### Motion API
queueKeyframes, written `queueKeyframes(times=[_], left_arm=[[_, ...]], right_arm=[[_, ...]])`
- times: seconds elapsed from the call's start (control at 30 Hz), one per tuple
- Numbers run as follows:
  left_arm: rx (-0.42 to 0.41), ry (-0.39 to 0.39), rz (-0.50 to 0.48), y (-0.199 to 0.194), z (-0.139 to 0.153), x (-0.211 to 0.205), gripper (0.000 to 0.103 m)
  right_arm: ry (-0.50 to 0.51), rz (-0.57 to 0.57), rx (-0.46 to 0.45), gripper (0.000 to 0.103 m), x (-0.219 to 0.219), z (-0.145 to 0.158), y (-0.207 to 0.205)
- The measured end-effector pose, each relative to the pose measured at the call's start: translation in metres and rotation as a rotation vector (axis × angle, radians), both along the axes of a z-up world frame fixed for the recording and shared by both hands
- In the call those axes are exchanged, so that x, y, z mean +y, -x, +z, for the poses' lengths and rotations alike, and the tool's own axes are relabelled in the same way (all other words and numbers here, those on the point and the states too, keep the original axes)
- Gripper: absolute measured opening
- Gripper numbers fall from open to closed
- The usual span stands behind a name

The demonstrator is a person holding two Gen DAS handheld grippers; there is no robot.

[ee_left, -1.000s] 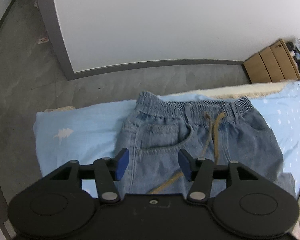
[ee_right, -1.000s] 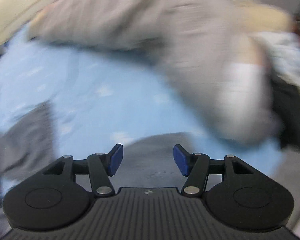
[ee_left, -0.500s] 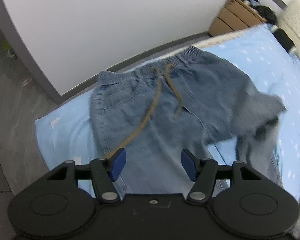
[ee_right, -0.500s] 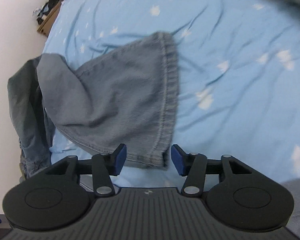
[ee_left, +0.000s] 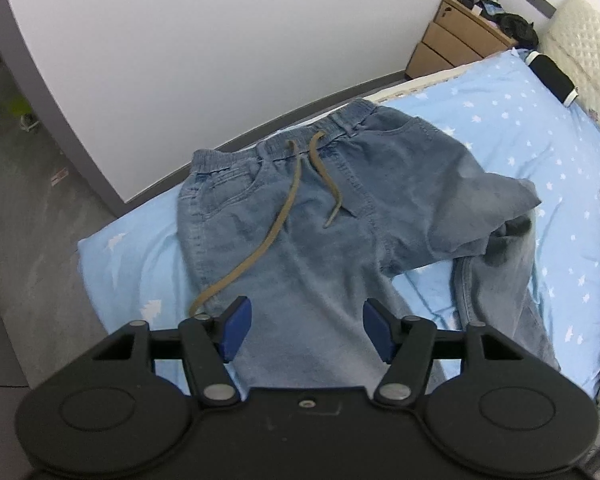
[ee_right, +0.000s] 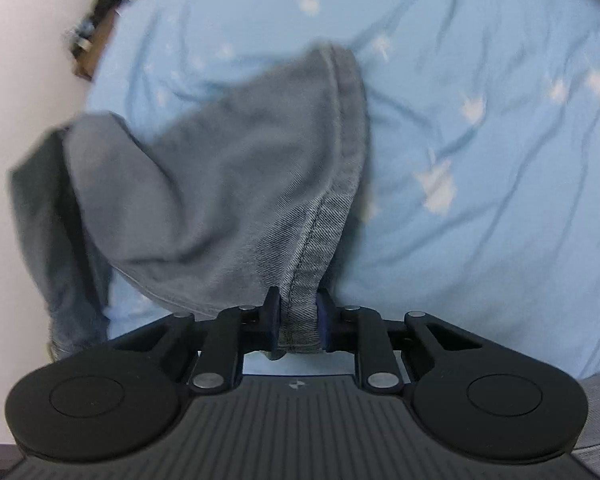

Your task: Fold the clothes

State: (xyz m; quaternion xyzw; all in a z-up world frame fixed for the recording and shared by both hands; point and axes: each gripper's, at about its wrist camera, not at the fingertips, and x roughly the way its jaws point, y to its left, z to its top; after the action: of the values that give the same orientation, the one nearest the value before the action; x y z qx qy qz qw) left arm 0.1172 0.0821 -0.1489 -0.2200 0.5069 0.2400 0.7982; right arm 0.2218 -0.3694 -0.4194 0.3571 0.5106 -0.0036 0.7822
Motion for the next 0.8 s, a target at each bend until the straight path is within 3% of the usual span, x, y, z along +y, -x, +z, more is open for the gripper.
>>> queueKeyframes(times=[0.13, 0.27, 0.5, 0.7, 0.8], left_arm=[[-0.008, -0.002, -0.053, -0.012, 0.001, -0.016, 0.059], [-0.008, -0.002, -0.101, -0.022, 0.0, -0.03, 0.059], [-0.025, 0.006, -0.131, -0.033, 0.0, -0.037, 0.059], [-0.015, 0.026, -0.142, -0.039, -0.006, -0.043, 0.059], [-0.011, 0.032, -0.155, -0.039, -0.008, -0.047, 0.059]], right_arm=[[-0.034, -0.058, -0.142, 0.019, -0.026, 0.053, 0.016], [0.012, -0.042, -0.231, 0.019, -0.061, 0.097, 0.03], [0.079, -0.149, -0.285, 0.019, -0.15, 0.151, 0.079], [0.25, -0.169, -0.306, 0.019, -0.199, 0.186, 0.117], [0.344, -0.157, -0.28, 0.019, -0.213, 0.183, 0.127]])
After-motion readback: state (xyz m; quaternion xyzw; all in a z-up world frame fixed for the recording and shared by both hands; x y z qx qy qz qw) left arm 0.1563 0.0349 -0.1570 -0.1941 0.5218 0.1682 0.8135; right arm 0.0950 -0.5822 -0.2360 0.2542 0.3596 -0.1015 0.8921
